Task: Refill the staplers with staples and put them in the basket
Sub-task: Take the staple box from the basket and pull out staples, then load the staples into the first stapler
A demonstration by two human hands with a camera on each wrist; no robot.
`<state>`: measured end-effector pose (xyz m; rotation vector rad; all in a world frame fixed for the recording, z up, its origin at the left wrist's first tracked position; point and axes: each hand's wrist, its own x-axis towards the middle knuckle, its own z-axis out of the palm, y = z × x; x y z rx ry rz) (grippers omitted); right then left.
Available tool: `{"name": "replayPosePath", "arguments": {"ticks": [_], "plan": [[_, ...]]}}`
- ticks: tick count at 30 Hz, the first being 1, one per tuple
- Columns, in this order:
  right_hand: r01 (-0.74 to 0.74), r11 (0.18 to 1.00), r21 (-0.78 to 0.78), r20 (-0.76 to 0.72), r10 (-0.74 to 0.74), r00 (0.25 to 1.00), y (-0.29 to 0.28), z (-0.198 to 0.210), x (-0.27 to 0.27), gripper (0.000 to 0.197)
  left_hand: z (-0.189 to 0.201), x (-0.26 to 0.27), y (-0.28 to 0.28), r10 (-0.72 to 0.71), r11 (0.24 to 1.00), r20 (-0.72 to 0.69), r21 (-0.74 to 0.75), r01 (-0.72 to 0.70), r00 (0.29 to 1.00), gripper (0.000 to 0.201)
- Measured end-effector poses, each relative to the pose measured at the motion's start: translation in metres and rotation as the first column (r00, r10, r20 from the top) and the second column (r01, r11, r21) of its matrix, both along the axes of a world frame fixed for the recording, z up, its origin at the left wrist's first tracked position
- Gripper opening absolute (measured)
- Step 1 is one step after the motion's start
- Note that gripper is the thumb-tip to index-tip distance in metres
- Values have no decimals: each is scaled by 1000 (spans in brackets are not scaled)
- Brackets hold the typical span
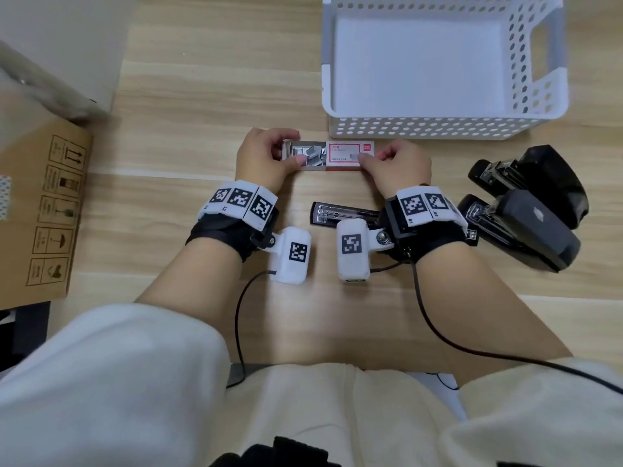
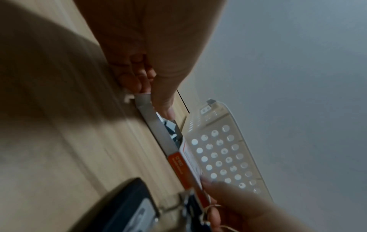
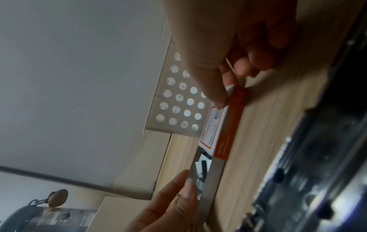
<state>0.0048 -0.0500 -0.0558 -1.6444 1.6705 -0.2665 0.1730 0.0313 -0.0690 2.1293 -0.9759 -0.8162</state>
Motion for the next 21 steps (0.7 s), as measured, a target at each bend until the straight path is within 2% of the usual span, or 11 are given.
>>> {"name": "replayPosePath", "arguments": {"ticks": [4,7,9,11,13,16,18,21], "plan": [[25,1000,-13,108,-24,994,8,-1,-11,29,-4,2,10,105,991,-57,-78,-109,993,28],[55,998,-8,233,-51,971,18,3,-24,28,-7,1,16,157,981,-56,-103,-162,986,24],[11,1000,-8,285,-9,959,27,10,-33,25,-8,0,17,167,979,-31,-114,-169,986,20],[-118,993,32,291,104,951,36,17,-41,26,-6,-2,16,147,983,17,-115,-144,989,21],[-305,948,93,200,282,938,43,23,-48,34,-2,-5,14,93,988,88,-134,-81,992,24],[-503,857,115,-74,512,856,49,26,-52,50,0,-6,12,-26,990,260,-130,62,965,21],[-527,844,99,-159,536,829,52,26,-49,50,2,-5,10,-100,982,306,-121,142,947,21],[-508,860,50,-194,508,840,54,21,-46,39,10,-2,9,-215,967,415,-40,253,884,19]]}}
